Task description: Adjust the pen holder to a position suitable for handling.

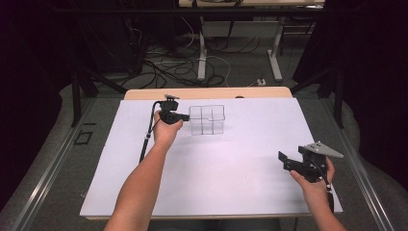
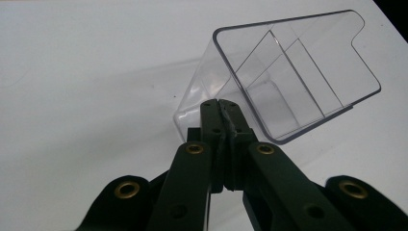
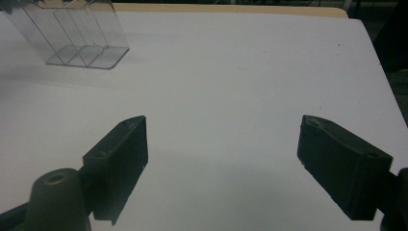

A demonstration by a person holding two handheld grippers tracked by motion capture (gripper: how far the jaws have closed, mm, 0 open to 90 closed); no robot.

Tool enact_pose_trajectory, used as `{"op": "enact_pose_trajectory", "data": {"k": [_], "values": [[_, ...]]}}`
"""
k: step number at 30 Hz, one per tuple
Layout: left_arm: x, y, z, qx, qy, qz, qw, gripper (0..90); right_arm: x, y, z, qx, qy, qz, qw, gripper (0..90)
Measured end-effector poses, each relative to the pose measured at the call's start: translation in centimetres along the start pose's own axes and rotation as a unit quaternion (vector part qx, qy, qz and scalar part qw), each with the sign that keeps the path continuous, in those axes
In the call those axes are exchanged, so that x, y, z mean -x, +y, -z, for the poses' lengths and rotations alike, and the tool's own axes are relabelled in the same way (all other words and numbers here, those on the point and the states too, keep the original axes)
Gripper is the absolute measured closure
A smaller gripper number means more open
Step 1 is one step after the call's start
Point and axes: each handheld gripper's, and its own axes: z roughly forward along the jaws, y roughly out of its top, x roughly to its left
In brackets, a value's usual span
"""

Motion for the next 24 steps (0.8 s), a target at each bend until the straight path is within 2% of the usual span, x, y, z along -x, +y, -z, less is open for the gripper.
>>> {"op": "enact_pose_trajectory", "data": {"k": [8, 12, 14, 16, 21, 24], "values": [[0.5, 0.1, -0.4, 0.007, 0.002, 0.0, 1.0, 90.0, 0.0, 0.0, -0.1, -0.001, 0.0, 0.002, 1.0, 17.6], [0.5, 0.4, -0.4, 0.028, 0.006, 0.002, 0.9996, 90.0, 0.1, 0.0, 0.0, -0.006, -0.001, -0.001, 1.0, 17.6], [0.5, 0.5, -0.4, 0.028, 0.006, 0.003, 0.9996, 90.0, 0.2, -0.1, -0.1, 0.001, -0.003, 0.0, 1.0, 17.6], [0.5, 1.0, -0.4, 0.037, 0.013, 0.004, 0.9992, 90.0, 0.2, 0.0, 0.0, -0.002, -0.001, -0.002, 1.0, 17.6], [0.6, 1.5, -0.4, 0.045, 0.017, 0.006, 0.9988, 90.0, 0.1, 0.0, -0.1, -0.001, 0.0, -0.005, 1.0, 17.6], [0.5, 1.6, -0.5, 0.055, 0.016, 0.015, 0.9982, 90.0, 0.2, -0.1, -0.1, -0.002, 0.002, -0.004, 1.0, 17.6]]}}
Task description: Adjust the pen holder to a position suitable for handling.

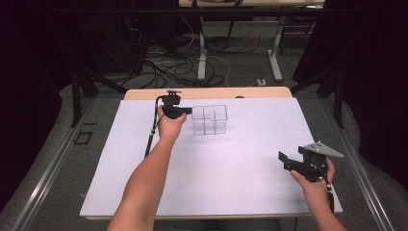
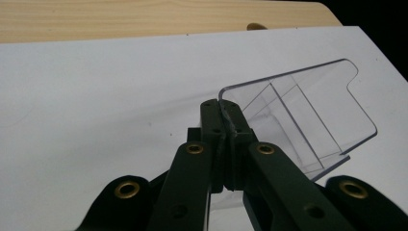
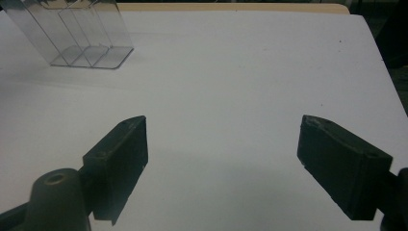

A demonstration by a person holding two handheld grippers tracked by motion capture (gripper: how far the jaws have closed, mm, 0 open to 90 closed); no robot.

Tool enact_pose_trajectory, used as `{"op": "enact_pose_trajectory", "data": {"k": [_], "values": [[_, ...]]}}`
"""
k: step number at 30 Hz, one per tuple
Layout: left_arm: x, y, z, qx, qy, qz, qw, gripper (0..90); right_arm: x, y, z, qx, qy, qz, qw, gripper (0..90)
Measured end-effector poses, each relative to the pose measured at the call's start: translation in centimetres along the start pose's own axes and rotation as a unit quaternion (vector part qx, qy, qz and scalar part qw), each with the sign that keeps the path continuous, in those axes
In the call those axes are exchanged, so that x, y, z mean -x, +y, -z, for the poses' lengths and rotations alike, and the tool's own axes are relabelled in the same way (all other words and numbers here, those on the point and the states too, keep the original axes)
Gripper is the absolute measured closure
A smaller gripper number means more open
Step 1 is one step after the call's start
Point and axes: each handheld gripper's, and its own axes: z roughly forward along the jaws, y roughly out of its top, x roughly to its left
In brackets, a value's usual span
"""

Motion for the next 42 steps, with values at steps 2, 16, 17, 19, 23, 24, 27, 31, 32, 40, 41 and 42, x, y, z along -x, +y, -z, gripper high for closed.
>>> {"op": "enact_pose_trajectory", "data": {"k": [2, 16, 17, 19, 23, 24, 27, 31, 32, 40, 41, 42], "values": [[0.0, 0.0, 0.0, -0.003, 0.0, -0.001, 1.0, 90.0, 0.0, 0.0, 0.0, 0.0, 0.0, 0.0, 1.0, 17.6], [-0.1, 0.4, 2.6, 0.009, 0.02, -0.011, 0.9997, 88.3, 0.1, 0.1, 0.4, 0.004, -0.005, -0.002, 1.0, 17.6], [-0.1, 0.4, 2.8, 0.011, 0.023, -0.011, 0.9996, 87.2, 0.0, 0.1, 0.3, 0.003, -0.004, -0.005, 1.0, 17.6], [0.0, 0.2, 3.3, 0.009, 0.022, -0.014, 0.9996, 84.6, -0.1, 0.1, 0.3, 0.005, -0.004, -0.002, 1.0, 17.5], [0.5, 0.1, 3.9, 0.006, 0.014, -0.019, 0.9997, 80.6, -0.3, 0.1, 0.4, 0.011, -0.002, 0.004, 0.9999, 16.6], [0.5, 0.1, 3.9, 0.006, 0.014, -0.019, 0.9997, 80.0, -0.4, 0.1, 0.3, 0.018, -0.005, 0.005, 0.9998, 16.2], [0.8, 0.0, 4.4, 0.007, 0.016, -0.03, 0.9994, 78.1, -0.6, 0.2, 0.4, 0.009, -0.005, 0.004, 0.9999, 15.3], [1.1, 0.0, 5.7, 0.015, 0.001, -0.017, 0.9997, 74.8, -0.7, 0.3, 0.3, 0.007, -0.005, 0.005, 1.0, 14.5], [1.1, 0.0, 5.7, 0.015, 0.001, -0.017, 0.9997, 74.0, -0.7, 0.3, 0.3, 0.005, -0.005, 0.005, 1.0, 14.3], [0.4, -1.1, 7.5, 0.021, 0.012, -0.013, 0.9996, 62.5, -1.2, 0.3, -0.2, 0.005, 0.003, 0.007, 1.0, 11.0], [0.1, -1.3, 7.9, 0.023, 0.017, -0.009, 0.9995, 61.1, -1.2, 0.4, -0.2, 0.004, 0.004, 0.008, 1.0, 10.0], [0.1, -1.3, 7.9, 0.023, 0.017, -0.009, 0.9995, 59.2, -1.2, 0.4, -0.2, 0.004, 0.003, 0.009, 1.0, 9.5]]}}
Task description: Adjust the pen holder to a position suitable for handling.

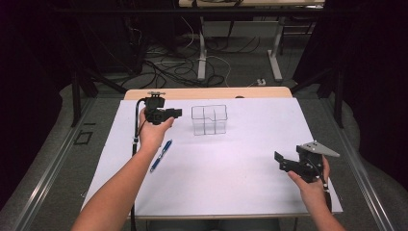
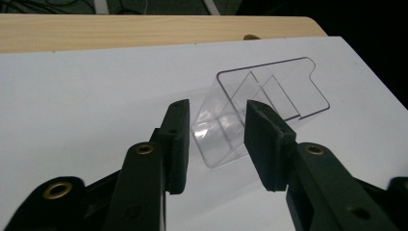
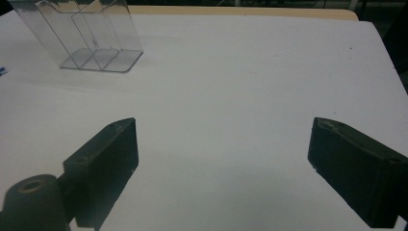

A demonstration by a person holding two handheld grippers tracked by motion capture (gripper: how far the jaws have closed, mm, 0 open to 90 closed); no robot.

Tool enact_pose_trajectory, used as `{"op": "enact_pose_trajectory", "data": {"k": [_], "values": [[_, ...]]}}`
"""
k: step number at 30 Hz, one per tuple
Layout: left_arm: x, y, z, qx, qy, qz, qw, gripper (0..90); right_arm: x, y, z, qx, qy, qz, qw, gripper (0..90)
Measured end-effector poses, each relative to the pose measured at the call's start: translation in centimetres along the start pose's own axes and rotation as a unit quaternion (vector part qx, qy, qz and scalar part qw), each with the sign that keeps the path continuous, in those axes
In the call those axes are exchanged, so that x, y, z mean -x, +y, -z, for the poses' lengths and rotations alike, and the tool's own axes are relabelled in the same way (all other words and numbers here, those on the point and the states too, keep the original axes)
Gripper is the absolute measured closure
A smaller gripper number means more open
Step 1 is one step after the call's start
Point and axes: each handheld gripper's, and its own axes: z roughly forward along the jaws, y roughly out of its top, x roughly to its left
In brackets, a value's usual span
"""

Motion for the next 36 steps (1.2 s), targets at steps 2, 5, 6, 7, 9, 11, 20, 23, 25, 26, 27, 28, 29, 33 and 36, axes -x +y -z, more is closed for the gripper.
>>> {"op": "enact_pose_trajectory", "data": {"k": [2, 5, 6, 7, 9, 11, 20, 23, 25, 26, 27, 28, 29, 33, 36], "values": [[-0.4, -0.3, 0.6, 0.0, 0.006, -0.006, 1.0, 55.0, -0.1, 0.1, 0.0, -0.003, -0.002, 0.004, 1.0, 9.4], [-0.6, -0.6, 1.1, 0.005, -0.001, 0.001, 1.0, 51.7, -0.3, 0.0, -0.1, -0.001, -0.003, 0.008, 1.0, 9.4], [-0.8, -0.8, 1.6, 0.014, 0.0, -0.007, 0.9999, 50.5, -0.3, 0.0, 0.0, -0.001, 0.0, 0.012, 0.9999, 9.4], [-0.8, -0.9, 1.9, 0.016, 0.001, -0.008, 0.9998, 49.1, -0.4, 0.0, 0.1, -0.004, -0.003, 0.014, 0.9999, 9.4], [-0.9, -1.0, 2.1, 0.019, -0.001, -0.008, 0.9998, 48.1, -0.4, 0.0, 0.1, 0.002, -0.004, 0.013, 0.9999, 9.4], [-1.0, -1.3, 2.7, 0.021, -0.004, -0.009, 0.9997, 44.9, -0.5, 0.1, 0.2, 0.001, -0.004, 0.014, 0.9999, 9.4], [-1.3, -3.1, 4.9, 0.047, 0.004, -0.021, 0.9987, 34.9, -0.5, 0.0, 0.3, 0.001, -0.012, 0.014, 0.9998, 9.4], [-1.3, -3.7, 5.4, 0.052, 0.007, -0.034, 0.998, 30.9, -0.6, 0.1, 0.4, 0.001, -0.012, 0.02, 0.9997, 9.4], [-1.4, -4.0, 5.8, 0.057, 0.009, -0.037, 0.9977, 30.8, -0.7, 0.0, 0.4, 0.007, -0.014, 0.02, 0.9997, 9.4], [-1.6, -4.3, 6.3, 0.061, 0.007, -0.039, 0.9973, 30.1, -0.7, 0.1, 0.5, 0.005, -0.013, 0.021, 0.9997, 9.4], [-1.6, -4.3, 6.3, 0.061, 0.007, -0.039, 0.9973, 28.1, -0.7, 0.1, 0.5, 0.005, -0.013, 0.021, 0.9997, 9.4], [-1.7, -4.4, 6.8, 0.059, 0.009, -0.059, 0.9965, 26.5, -0.9, 0.1, 0.6, 0.004, -0.013, 0.02, 0.9997, 9.4], [-1.8, -4.5, 6.9, 0.059, 0.013, -0.067, 0.9959, 25.4, -0.9, 0.1, 0.6, 0.007, -0.013, 0.022, 0.9996, 9.4], [-2.1, -4.8, 7.5, 0.049, 0.014, -0.07, 0.9963, 19.8, -1.1, 0.1, 0.6, 0.004, -0.013, 0.026, 0.9996, 9.4], [-2.3, -5.2, 7.5, 0.051, 0.019, -0.065, 0.9964, 16.1, -1.2, 0.1, 0.6, 0.007, -0.009, 0.03, 0.9995, 9.4]]}}
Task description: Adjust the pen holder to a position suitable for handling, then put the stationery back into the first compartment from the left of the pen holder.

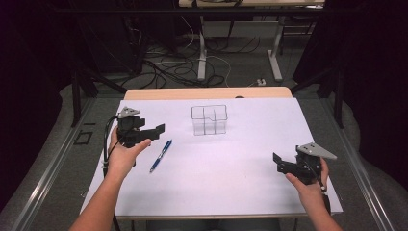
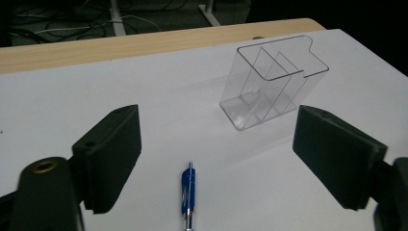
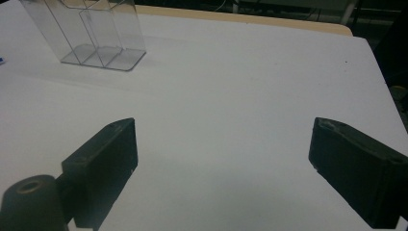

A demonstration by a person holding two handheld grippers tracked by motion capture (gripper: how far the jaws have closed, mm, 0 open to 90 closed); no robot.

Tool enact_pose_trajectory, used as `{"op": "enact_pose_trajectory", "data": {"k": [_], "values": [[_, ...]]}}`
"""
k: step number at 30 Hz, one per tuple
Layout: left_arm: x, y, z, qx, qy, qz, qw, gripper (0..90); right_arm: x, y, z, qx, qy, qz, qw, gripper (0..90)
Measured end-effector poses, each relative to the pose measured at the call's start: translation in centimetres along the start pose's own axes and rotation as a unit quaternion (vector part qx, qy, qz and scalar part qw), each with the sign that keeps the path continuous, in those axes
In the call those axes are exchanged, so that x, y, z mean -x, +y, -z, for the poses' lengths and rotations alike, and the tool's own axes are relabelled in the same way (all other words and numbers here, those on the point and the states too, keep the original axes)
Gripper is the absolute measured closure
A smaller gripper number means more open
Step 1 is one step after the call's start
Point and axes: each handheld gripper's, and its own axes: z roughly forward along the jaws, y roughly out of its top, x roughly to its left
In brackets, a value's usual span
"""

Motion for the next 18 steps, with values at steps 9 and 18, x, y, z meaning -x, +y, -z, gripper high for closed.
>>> {"op": "enact_pose_trajectory", "data": {"k": [9, 18], "values": [[-0.9, -1.6, -0.4, -0.016, 0.006, 0.015, 0.9997, 14.6, -0.1, 0.0, 0.0, -0.003, 0.0, 0.002, 1.0, 9.5], [-1.5, -3.0, -1.6, -0.066, 0.011, 0.004, 0.9977, 18.2, -0.1, 0.0, -0.2, -0.007, 0.002, 0.006, 1.0, 10.6]]}}
